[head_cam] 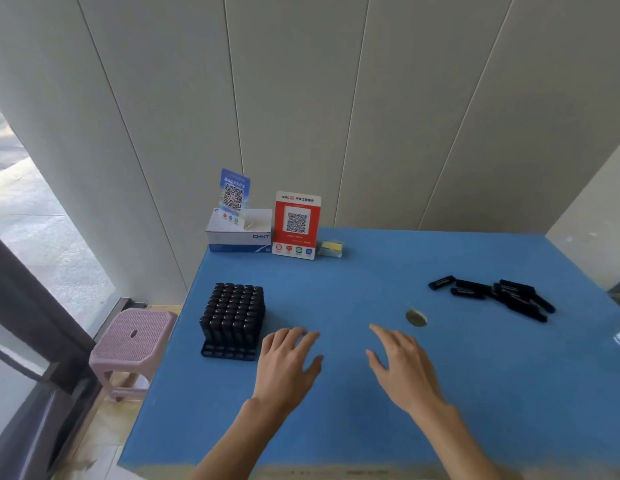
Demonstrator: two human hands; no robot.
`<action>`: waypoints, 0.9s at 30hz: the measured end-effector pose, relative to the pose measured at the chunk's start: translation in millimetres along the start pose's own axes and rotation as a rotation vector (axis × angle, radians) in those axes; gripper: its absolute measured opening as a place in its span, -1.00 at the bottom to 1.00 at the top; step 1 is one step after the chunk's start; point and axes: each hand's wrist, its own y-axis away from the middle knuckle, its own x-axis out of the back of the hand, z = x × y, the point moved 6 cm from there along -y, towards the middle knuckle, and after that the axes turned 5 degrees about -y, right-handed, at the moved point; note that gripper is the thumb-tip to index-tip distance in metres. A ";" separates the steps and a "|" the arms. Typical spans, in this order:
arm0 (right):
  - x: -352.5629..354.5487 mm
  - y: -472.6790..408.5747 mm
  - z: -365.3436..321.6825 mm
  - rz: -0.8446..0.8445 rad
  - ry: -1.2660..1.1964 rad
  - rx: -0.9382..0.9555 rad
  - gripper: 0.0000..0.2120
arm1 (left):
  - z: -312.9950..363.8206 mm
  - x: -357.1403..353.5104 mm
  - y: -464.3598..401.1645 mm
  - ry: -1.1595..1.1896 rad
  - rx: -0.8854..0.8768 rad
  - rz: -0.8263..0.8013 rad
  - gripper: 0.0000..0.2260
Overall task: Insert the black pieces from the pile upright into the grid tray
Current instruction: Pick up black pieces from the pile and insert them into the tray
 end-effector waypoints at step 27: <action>121.5 -13.1 319.0 -0.174 0.009 -0.146 -0.59 | 239.2 -170.8 -94.0 0.086 0.134 -0.254 -0.65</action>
